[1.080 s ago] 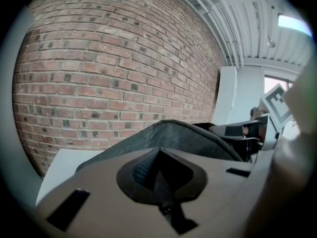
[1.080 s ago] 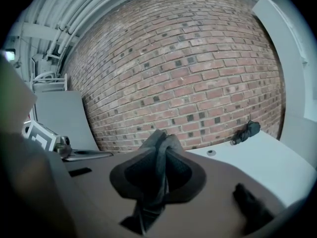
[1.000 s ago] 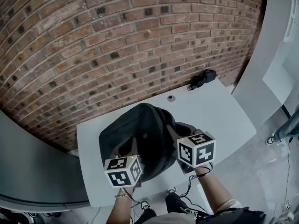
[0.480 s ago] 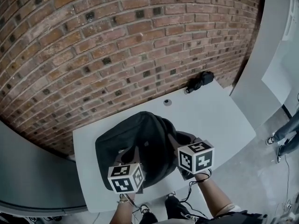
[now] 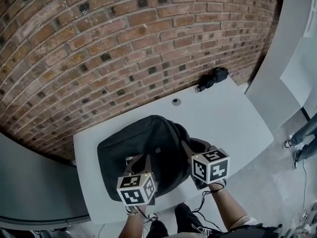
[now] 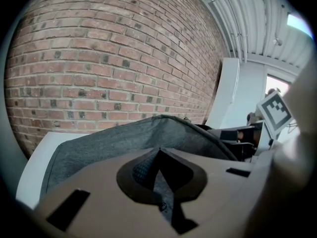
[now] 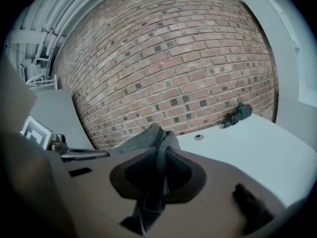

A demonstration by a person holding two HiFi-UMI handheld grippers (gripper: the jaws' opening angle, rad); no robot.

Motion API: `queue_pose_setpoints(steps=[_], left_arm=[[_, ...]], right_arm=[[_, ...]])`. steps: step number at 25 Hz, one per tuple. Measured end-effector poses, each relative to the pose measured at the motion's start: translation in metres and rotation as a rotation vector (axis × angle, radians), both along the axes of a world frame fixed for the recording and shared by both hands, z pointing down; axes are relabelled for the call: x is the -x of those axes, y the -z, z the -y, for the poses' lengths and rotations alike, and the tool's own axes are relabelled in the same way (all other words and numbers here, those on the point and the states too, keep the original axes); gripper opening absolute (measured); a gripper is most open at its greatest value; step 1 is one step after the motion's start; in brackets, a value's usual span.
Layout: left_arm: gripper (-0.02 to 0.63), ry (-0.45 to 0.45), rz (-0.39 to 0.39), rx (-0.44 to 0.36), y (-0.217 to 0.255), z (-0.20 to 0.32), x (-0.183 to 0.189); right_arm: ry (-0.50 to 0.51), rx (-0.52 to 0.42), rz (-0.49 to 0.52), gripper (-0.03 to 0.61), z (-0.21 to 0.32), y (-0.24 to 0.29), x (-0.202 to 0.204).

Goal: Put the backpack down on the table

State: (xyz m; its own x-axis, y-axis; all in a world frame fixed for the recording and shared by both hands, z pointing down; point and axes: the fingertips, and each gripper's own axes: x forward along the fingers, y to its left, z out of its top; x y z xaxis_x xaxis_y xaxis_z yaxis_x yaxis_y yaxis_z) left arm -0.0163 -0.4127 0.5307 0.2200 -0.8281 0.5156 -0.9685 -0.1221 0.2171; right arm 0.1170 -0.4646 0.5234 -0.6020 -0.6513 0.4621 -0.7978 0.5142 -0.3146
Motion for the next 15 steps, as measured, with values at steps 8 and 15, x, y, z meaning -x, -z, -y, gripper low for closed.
queue_pose_setpoints(steps=[8, 15], left_arm=[[0.014, -0.006, 0.007, 0.044, -0.027, 0.006, -0.012], [0.012, -0.025, -0.003, 0.080, -0.052, 0.008, -0.029]], right_arm=[[-0.003, 0.023, 0.003, 0.052, 0.007, -0.024, -0.014], [-0.008, 0.065, 0.011, 0.052, 0.009, -0.053, -0.025]])
